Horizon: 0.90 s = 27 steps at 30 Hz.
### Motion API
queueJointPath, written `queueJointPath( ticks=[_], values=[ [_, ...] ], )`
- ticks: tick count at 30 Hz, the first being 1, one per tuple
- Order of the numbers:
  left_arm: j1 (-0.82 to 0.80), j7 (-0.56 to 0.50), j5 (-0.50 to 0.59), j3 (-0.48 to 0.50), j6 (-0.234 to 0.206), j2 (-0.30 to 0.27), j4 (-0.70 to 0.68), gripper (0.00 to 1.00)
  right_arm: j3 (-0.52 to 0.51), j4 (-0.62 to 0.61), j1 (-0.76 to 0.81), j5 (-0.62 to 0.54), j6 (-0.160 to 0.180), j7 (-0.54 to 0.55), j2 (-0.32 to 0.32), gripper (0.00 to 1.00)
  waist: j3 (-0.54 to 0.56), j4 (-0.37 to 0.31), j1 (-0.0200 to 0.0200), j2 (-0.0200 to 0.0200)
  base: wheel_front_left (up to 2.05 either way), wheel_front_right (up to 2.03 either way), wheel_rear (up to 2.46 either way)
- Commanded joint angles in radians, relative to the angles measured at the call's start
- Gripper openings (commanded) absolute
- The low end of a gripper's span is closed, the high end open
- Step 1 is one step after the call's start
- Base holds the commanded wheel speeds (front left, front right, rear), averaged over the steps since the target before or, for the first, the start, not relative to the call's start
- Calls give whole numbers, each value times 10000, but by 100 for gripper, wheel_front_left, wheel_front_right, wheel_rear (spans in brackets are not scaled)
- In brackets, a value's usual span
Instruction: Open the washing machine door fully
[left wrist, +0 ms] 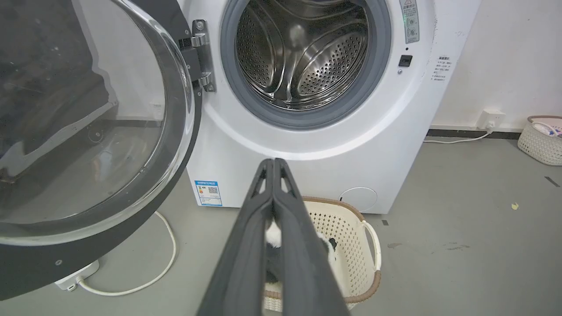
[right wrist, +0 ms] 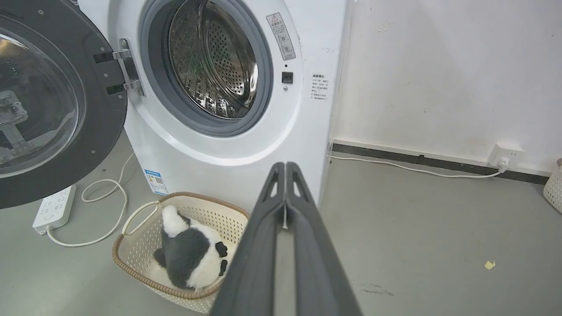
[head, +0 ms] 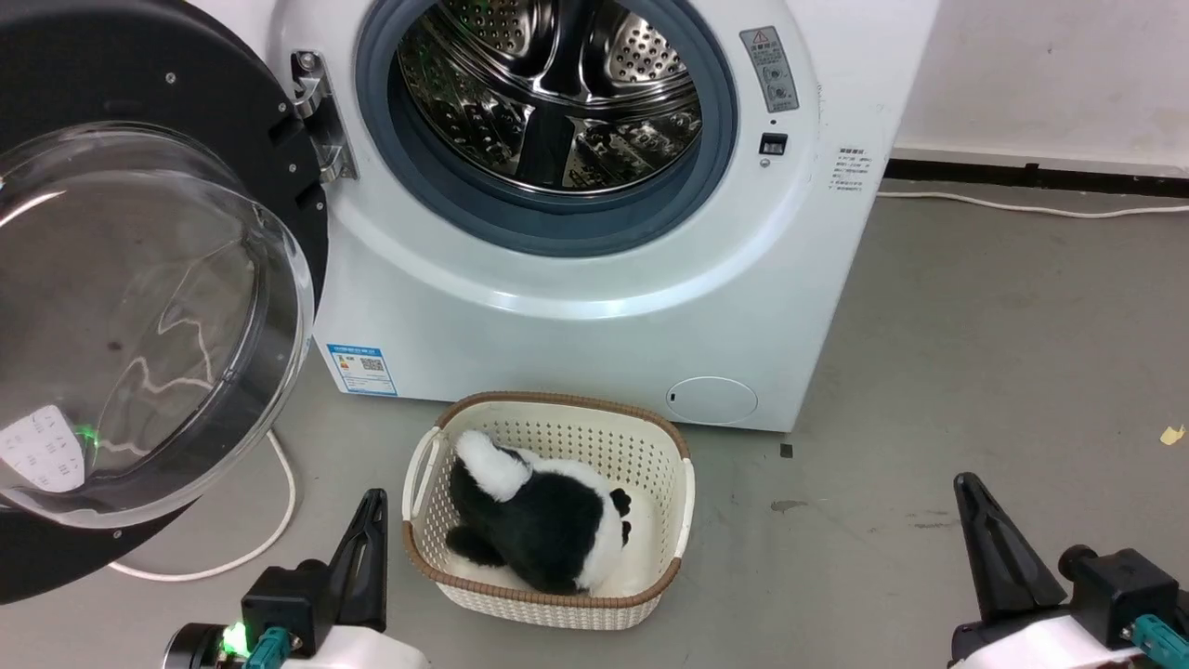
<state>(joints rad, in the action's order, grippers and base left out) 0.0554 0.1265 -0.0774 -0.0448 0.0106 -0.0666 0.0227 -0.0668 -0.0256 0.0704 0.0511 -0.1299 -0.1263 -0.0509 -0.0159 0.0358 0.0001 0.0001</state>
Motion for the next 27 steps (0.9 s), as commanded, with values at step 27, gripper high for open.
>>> queueJointPath(
  ticks=[27],
  values=[
    [-375, -631, 421, 243, -77, 108, -135, 0, 335, 145, -462, -289, -6, 623, 5, 0, 77, -173, -1, -1, 0, 0, 0]
  ],
)
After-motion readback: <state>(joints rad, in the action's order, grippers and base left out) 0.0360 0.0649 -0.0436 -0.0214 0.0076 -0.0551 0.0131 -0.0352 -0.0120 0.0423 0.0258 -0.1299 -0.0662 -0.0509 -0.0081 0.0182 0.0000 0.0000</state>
